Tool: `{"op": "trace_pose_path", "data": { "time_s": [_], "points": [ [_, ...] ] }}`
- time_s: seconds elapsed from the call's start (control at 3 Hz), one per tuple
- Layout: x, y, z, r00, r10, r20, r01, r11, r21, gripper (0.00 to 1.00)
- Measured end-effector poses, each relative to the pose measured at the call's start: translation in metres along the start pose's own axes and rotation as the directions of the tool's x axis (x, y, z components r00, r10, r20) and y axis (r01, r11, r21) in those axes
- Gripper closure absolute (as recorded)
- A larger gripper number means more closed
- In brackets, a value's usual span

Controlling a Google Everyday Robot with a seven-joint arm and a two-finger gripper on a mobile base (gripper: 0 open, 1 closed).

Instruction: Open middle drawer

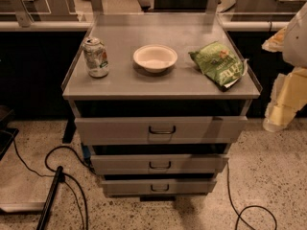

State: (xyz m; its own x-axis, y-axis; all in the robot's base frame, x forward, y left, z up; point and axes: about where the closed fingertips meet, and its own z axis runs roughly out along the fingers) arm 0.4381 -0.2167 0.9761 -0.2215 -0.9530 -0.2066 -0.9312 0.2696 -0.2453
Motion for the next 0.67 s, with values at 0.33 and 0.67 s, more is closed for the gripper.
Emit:
{"op": "trace_pose_path", "data": {
  "time_s": [0.33, 0.67],
  "points": [
    [0.0, 0.0, -0.001, 1.0, 0.0, 0.002, 0.0, 1.0, 0.004, 0.0],
    [0.004, 0.011, 0.012, 1.0, -0.012, 0.022, 0.012, 0.9998, 0.017, 0.0]
  ]
}}
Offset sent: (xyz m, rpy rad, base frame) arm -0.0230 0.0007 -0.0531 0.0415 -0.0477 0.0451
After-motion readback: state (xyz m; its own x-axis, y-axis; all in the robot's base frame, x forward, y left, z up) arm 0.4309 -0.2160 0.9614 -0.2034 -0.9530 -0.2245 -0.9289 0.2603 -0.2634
